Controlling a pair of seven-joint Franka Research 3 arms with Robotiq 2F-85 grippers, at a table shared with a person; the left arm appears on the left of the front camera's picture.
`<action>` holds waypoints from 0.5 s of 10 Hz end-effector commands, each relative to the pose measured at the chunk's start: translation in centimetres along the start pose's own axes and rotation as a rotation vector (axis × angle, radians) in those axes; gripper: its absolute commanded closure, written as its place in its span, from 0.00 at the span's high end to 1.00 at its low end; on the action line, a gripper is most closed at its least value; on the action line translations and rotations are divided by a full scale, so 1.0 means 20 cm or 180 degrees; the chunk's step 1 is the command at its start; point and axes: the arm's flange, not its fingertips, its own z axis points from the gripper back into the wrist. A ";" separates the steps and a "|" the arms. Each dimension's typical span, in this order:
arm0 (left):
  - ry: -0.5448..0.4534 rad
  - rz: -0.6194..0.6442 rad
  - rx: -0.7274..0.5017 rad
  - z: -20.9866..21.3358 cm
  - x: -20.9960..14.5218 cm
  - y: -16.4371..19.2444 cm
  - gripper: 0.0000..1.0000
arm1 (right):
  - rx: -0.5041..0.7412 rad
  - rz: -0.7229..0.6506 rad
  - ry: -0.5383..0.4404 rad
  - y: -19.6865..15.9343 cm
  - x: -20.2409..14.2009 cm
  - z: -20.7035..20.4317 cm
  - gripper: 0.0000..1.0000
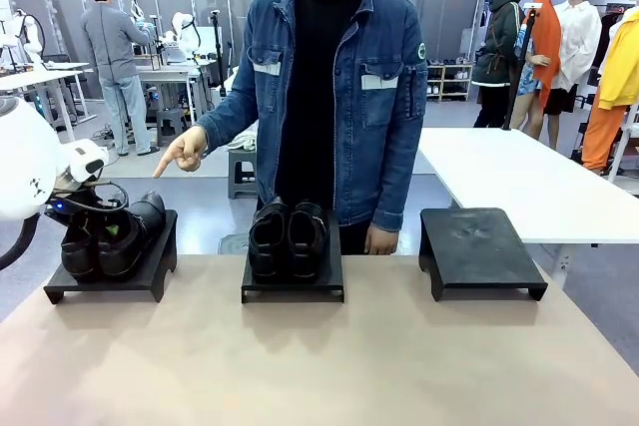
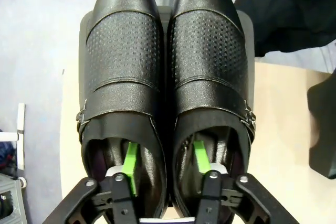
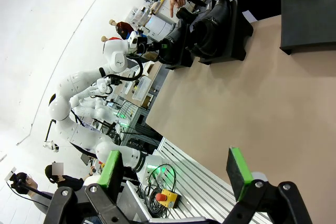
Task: Place the shoes on the stand as instructed by the person.
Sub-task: Pick up another pair of Shoes and place it on the Shoes Stand indicated by the person.
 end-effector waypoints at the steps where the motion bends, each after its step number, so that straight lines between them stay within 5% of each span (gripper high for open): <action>1: 0.0082 -0.0127 -0.0051 0.04 0.01 0.04 1.00 | 0.0035 0.0062 -0.0020 0.00 0.01 0.01 1.00; 5: 0.0116 -0.0064 0.0076 0.11 0.00 0.03 1.00 | 0.0035 0.0062 -0.0020 0.00 0.01 0.01 1.00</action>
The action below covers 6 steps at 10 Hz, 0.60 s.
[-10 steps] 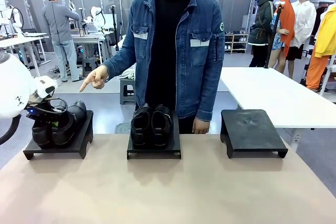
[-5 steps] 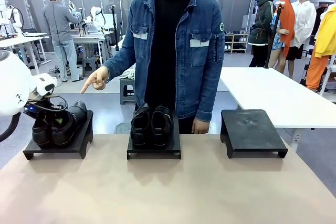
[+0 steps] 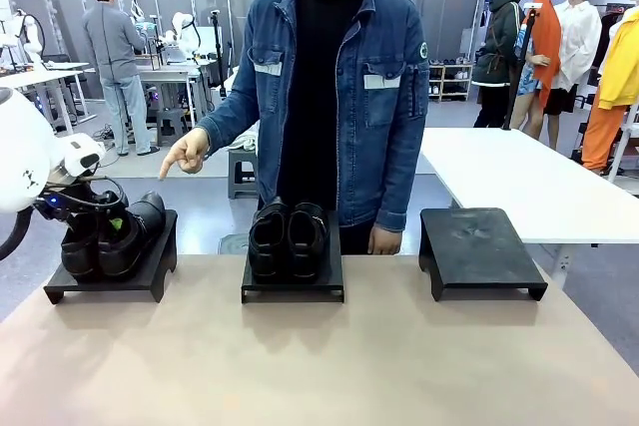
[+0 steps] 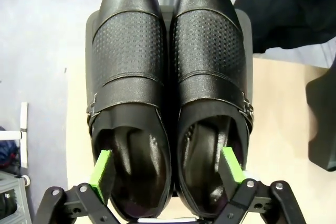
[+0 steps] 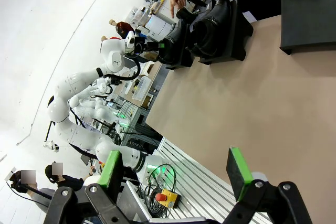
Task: Place the shoes on the stand as instructed by the person.
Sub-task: Pick up another pair of Shoes and place it on the Shoes Stand indicated by the person.
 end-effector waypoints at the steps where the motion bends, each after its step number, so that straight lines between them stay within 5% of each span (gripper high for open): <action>1: 0.0064 -0.0075 0.0041 0.05 -0.03 -0.01 1.00 | 0.0035 0.0062 -0.0020 0.00 0.01 0.01 1.00; 6: 0.0000 0.0000 0.0000 0.00 0.00 0.00 1.00 | 0.0035 0.0062 -0.0020 0.00 0.01 0.01 1.00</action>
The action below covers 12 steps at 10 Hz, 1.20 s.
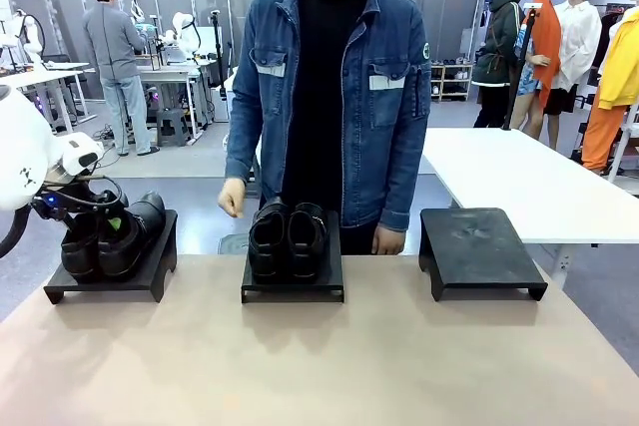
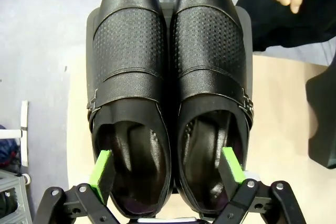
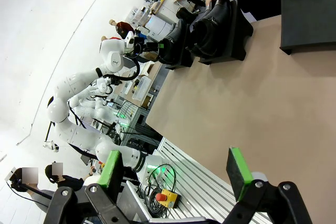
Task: Place the shoes on the stand as instructed by the person.
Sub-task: Pick up another pair of Shoes and place it on the Shoes Stand indicated by the person.
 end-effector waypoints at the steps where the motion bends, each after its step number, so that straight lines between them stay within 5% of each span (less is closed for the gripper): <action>1: -0.0024 0.0005 -0.0001 -0.01 0.01 0.00 1.00 | 0.0035 0.0062 -0.0021 0.00 0.01 0.01 1.00; 6: 0.0000 0.0000 0.0000 0.00 0.00 0.00 1.00 | 0.0035 0.0062 -0.0021 0.00 0.01 0.01 1.00; 9: 0.0418 0.0019 -0.0404 0.32 0.08 0.09 1.00 | 0.0035 0.0062 -0.0021 0.00 0.01 0.01 1.00; 12: 0.0675 -0.0144 -0.1071 0.63 -0.09 0.30 1.00 | 0.0035 0.0062 -0.0021 0.00 0.01 0.01 1.00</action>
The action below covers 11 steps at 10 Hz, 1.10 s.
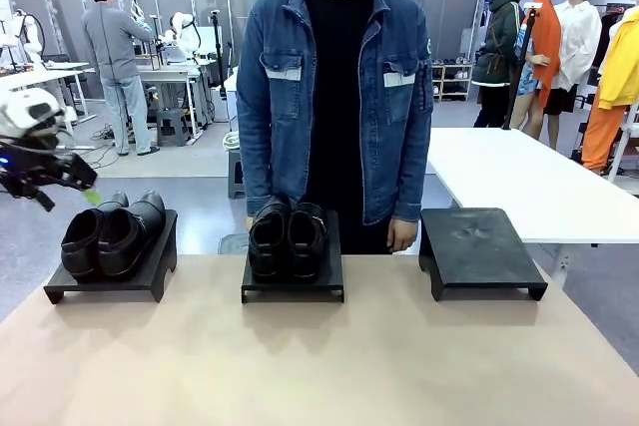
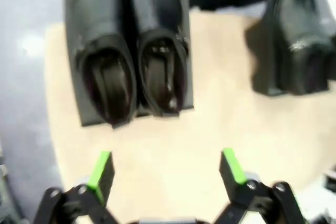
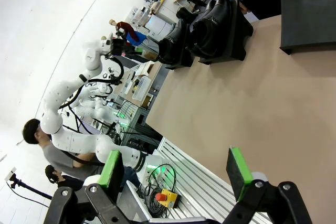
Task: Place the shoes on the stand as instructed by the person.
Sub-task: Pick up another pair of Shoes and place it on the Shoes Stand indicated by the person.
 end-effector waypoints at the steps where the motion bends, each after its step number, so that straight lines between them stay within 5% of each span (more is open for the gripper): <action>1: 0.0304 -0.0102 -0.0550 0.13 -0.19 0.18 1.00 | 0.0035 0.0062 -0.0023 0.00 0.01 0.01 1.00; 3: 0.0350 -0.0177 -0.1270 0.20 -0.47 0.40 1.00 | 0.0035 0.0062 -0.0023 0.00 0.01 0.01 1.00; 7: -0.0061 -0.0096 -0.2557 0.10 -0.97 0.79 1.00 | 0.0035 0.0062 -0.0023 0.00 0.01 0.01 1.00; 11: -0.0207 0.0009 -0.3462 -0.04 -1.18 1.15 1.00 | 0.0035 0.0062 -0.0023 0.00 0.01 0.01 1.00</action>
